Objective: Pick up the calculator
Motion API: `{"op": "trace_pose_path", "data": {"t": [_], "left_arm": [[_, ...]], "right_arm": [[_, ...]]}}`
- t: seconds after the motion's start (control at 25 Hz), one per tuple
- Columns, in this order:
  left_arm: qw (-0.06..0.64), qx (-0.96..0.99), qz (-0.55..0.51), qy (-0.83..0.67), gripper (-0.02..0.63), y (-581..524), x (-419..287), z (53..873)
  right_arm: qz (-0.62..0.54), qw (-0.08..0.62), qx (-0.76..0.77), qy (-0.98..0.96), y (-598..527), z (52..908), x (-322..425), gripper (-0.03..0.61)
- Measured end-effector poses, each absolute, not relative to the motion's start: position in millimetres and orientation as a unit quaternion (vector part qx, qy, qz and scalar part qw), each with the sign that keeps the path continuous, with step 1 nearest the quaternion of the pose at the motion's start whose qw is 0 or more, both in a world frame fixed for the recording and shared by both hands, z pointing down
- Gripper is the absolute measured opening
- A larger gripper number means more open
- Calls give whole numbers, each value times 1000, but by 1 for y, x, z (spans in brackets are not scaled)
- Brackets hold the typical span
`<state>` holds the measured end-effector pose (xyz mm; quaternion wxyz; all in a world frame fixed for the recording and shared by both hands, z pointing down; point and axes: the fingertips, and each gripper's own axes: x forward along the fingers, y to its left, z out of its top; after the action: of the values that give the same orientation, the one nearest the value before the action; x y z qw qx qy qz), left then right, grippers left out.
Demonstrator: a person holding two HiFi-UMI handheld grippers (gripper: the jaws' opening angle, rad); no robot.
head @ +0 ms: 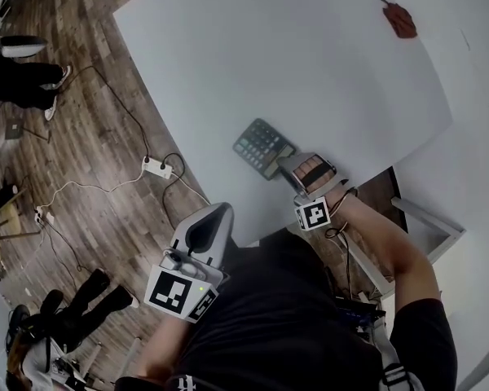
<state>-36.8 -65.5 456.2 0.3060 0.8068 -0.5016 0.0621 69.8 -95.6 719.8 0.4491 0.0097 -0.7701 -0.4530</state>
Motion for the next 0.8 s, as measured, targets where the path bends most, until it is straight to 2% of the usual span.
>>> {"op": "trace_pose_path", "data": {"t": [0.24,0.32,0.44,0.8], "left_arm": [[315,796,57,-513,6,-61,-48,464],[317,794,56,-515,6,-59,-49,465],[319,792,56,-517,6,-59,-52,466],[306,800,47,-513,6,-57,-65,458]], "right_arm": [[-481,461,-8,-746,-100,739,66,136],[-489,457,-10,-743,-100,741,66,96],[-496,455,-14,-739,-101,740,66,80],[-459,451,16,-765,-105,703,46,58]]}}
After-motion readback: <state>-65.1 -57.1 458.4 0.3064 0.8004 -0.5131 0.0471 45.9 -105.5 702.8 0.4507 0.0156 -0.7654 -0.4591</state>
